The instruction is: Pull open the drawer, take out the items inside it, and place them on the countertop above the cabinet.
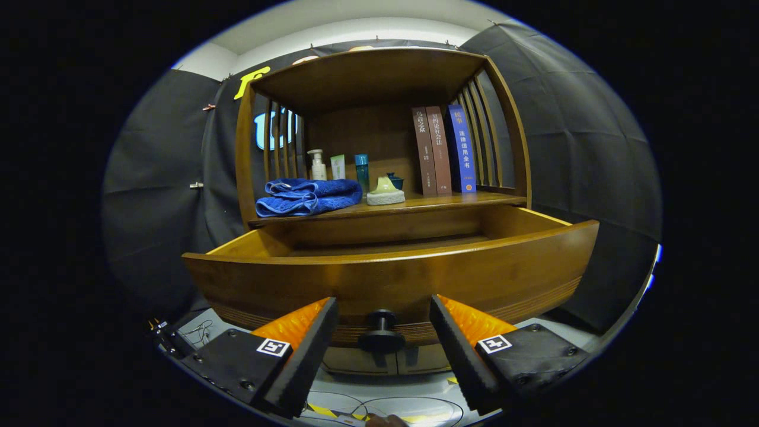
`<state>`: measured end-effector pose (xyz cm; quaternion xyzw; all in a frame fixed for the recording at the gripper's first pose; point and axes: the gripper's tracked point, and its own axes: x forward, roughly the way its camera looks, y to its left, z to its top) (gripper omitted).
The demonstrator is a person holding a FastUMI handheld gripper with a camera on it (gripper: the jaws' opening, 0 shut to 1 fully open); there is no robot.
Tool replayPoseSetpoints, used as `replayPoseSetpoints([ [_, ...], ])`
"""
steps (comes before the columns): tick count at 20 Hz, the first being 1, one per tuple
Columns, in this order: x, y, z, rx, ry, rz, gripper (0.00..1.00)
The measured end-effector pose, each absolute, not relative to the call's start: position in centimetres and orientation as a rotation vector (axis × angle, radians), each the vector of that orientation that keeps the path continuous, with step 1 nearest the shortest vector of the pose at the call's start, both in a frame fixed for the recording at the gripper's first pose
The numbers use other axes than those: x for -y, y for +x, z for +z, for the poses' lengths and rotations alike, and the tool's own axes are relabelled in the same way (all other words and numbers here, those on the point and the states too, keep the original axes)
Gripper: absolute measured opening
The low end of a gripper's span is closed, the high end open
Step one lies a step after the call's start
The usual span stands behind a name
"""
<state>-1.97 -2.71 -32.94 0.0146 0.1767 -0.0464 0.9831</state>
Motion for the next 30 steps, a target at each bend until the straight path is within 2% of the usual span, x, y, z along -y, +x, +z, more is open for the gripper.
replayPoseSetpoints([
  [8,3.0,-1.0,-32.7,-0.325,0.008,-0.122,0.96],
  [20,4.0,9.2,-34.2,-0.327,0.032,-0.128,0.97],
  [30,4.4,12.8,-35.0,-0.322,0.034,-0.130,0.98],
])
